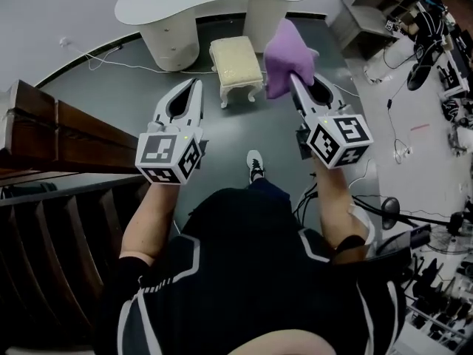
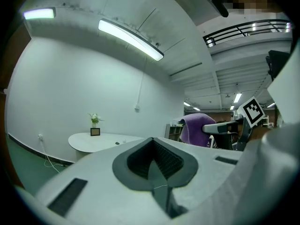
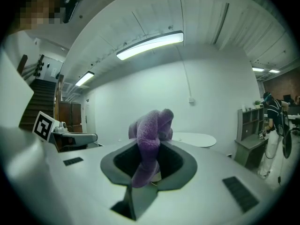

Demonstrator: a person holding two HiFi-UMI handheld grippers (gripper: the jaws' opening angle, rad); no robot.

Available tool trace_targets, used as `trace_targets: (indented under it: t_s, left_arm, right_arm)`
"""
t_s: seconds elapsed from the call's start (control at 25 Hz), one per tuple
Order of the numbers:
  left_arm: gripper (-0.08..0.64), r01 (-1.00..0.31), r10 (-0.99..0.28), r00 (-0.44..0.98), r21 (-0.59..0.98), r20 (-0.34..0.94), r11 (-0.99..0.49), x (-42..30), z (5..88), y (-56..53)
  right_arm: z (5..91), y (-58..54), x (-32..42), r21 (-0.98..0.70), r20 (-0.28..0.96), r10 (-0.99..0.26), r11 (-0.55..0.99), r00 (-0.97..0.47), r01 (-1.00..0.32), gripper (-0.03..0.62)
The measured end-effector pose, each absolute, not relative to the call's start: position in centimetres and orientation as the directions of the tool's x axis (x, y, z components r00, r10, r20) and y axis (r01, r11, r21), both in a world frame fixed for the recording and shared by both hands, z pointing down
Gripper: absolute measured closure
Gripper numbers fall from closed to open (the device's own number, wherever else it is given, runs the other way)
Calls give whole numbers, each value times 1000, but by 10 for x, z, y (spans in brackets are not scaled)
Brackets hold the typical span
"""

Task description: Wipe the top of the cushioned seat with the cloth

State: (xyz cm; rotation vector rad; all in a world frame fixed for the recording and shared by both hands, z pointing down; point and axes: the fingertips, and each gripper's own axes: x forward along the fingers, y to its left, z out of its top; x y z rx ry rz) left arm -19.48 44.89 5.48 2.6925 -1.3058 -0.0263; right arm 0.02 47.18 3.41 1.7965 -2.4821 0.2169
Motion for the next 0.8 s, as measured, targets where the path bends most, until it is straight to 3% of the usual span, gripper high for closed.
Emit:
trace_targets:
  t_s: [0.8]
  left_arm:
    - [557,-839,-827,544,100,142,-535,-75,68,306]
  right_arm:
    - [53,305,118,-127,136,-887,426,-441,-896,502]
